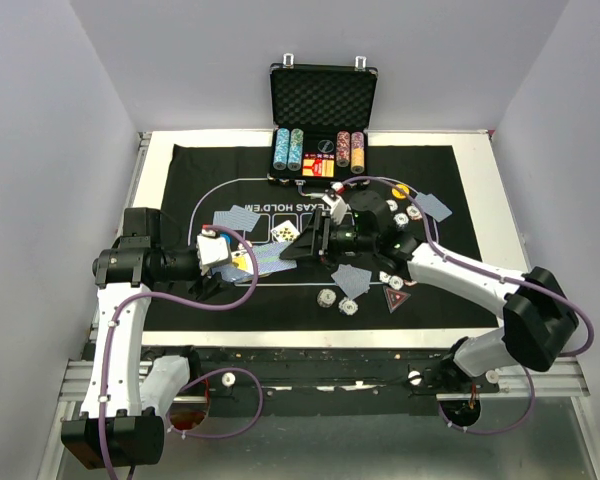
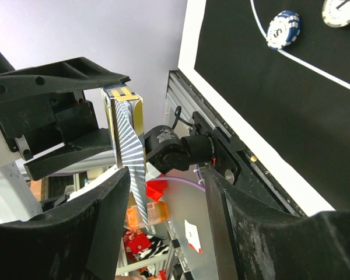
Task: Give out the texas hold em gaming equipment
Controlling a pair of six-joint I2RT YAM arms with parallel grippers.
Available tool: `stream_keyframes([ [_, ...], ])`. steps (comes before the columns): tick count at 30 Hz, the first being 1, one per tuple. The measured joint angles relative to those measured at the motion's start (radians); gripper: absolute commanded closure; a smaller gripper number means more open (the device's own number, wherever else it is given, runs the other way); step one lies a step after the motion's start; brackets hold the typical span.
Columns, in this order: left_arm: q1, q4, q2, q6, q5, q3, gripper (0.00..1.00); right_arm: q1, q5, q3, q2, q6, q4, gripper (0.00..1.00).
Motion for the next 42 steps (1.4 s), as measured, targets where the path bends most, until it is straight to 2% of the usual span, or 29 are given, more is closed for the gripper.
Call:
stream_keyframes([
  [4,0.000,0.007,0.002,-0.004,0.000,0.000,0.55,0.021,-0.006,0.007,0.033,0.016,0.037,0.47],
  [9,0.000,0.008,0.002,-0.007,-0.002,0.000,0.55,0.027,-0.016,0.007,0.052,0.043,0.083,0.69],
  [11,0.000,0.008,0.002,-0.006,-0.002,0.000,0.55,0.027,-0.016,0.008,0.051,0.053,0.099,0.75],
  [19,0.000,0.008,0.002,-0.006,-0.002,0.000,0.55,0.027,-0.011,0.008,0.020,0.058,0.087,0.76],
  [42,0.000,0.011,-0.002,-0.006,-0.002,0.000,0.55,0.012,0.000,0.012,-0.058,-0.010,-0.096,0.78],
])
